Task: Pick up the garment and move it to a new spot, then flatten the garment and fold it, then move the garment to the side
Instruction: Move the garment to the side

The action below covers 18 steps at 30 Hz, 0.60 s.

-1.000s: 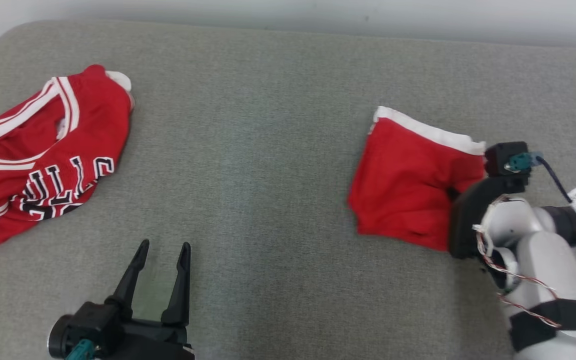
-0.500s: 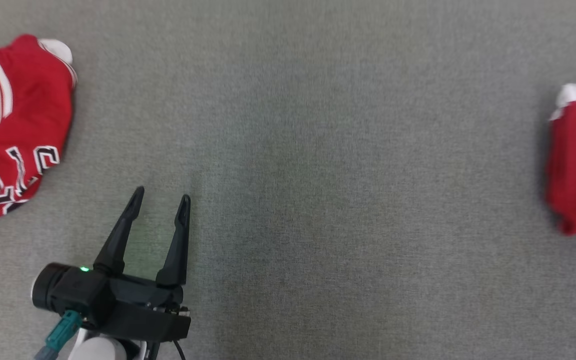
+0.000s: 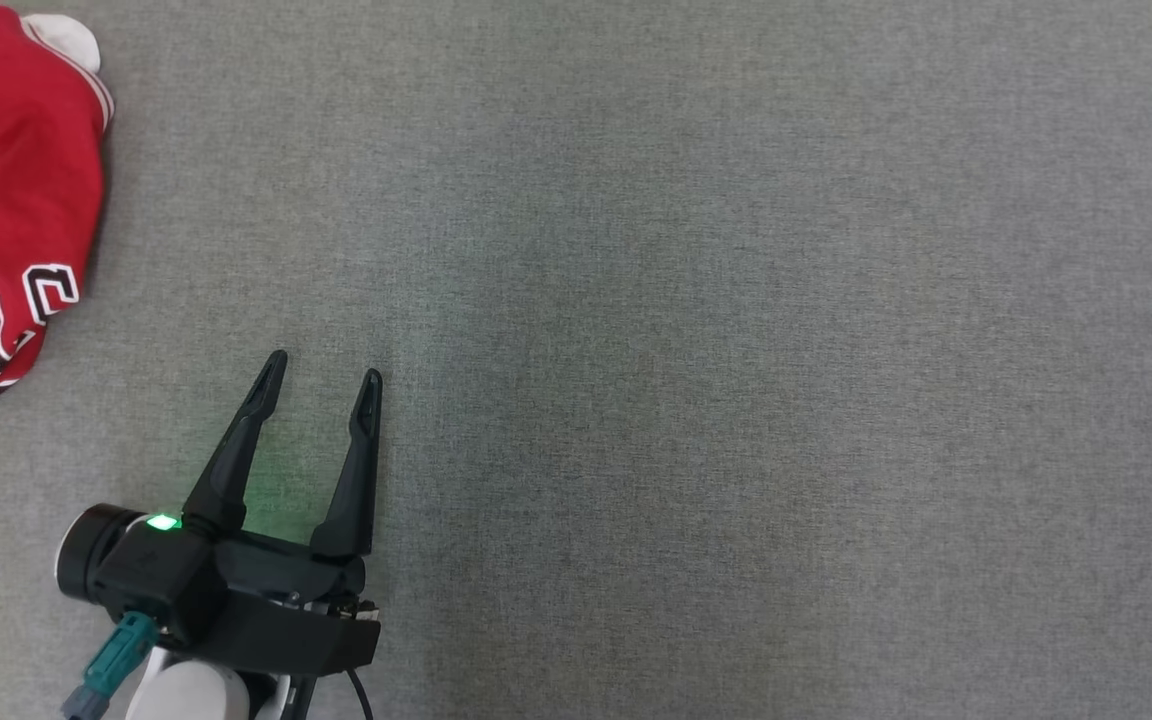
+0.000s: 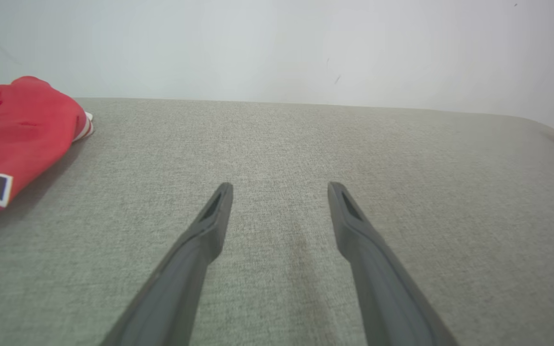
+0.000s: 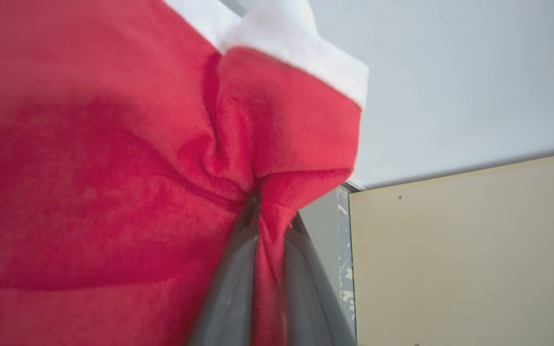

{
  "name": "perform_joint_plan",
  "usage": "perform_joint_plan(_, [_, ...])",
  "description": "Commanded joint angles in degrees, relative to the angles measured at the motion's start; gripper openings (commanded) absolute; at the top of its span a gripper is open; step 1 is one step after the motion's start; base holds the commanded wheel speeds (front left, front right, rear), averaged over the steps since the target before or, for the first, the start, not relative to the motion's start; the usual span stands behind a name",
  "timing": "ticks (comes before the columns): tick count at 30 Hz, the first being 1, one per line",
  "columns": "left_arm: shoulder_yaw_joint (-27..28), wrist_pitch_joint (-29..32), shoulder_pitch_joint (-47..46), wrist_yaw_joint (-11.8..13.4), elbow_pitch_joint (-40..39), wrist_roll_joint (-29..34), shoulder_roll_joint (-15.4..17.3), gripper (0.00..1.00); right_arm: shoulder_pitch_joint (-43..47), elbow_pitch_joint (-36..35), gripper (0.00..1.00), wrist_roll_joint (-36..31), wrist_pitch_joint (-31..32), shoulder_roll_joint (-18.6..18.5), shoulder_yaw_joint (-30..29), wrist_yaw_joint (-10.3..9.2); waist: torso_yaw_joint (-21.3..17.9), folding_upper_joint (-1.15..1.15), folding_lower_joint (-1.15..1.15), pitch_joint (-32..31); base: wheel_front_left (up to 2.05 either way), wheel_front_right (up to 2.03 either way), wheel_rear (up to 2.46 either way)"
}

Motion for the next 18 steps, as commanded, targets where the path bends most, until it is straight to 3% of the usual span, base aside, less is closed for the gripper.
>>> perform_joint_plan(1, [-0.19, -0.18, 0.17, 0.07, 0.02, 0.22, 0.28, 1.0, 1.34, -0.43, 0.0, -1.0, -1.41, 1.17, -1.94, -0.13, -0.33, 0.0, 0.0, -0.03, 0.0, 0.0, 0.0])
perform_joint_plan(4, [-0.59, -0.18, -0.12, 0.07, 0.01, 0.12, 0.5, 1.0, 2.35, 0.09, 0.0, -1.96, -3.96, 2.57, -4.49, -0.13, -0.47, 0.0, 0.0, 0.17, 0.0, 0.0, 0.0])
perform_joint_plan(13, [-1.6, -0.18, -1.45, 0.07, 0.28, -0.44, 1.24, 1.0, -6.54, 7.28, 0.0, -4.97, -9.76, 1.27, -1.14, -0.12, -0.37, 0.0, 0.0, 1.06, 0.0, 0.0, 0.0])
perform_joint_plan(14, [-1.7, -0.18, -1.54, 0.07, 0.33, -0.46, 1.26, 1.0, -7.94, 8.46, 0.12, -5.29, -10.56, 1.05, -0.64, -0.12, -0.3, 0.0, 0.0, 1.11, 0.0, 0.0, 0.0])
perform_joint_plan(15, [-1.91, -0.18, -1.42, 0.07, 0.47, -0.57, 1.29, 1.0, -10.06, 11.21, 1.0, -5.87, -11.76, 0.86, 0.11, -0.13, -0.17, 0.0, 0.0, 1.07, 0.0, 0.0, 0.0])
perform_joint_plan(18, [-2.12, -0.18, -1.59, 0.07, 0.83, -0.73, 1.09, 1.0, -12.77, 15.12, 1.0, -6.3, -13.13, 0.84, 0.56, -0.13, -0.01, 0.0, 0.0, 0.67, 0.0, 0.0, 0.0])
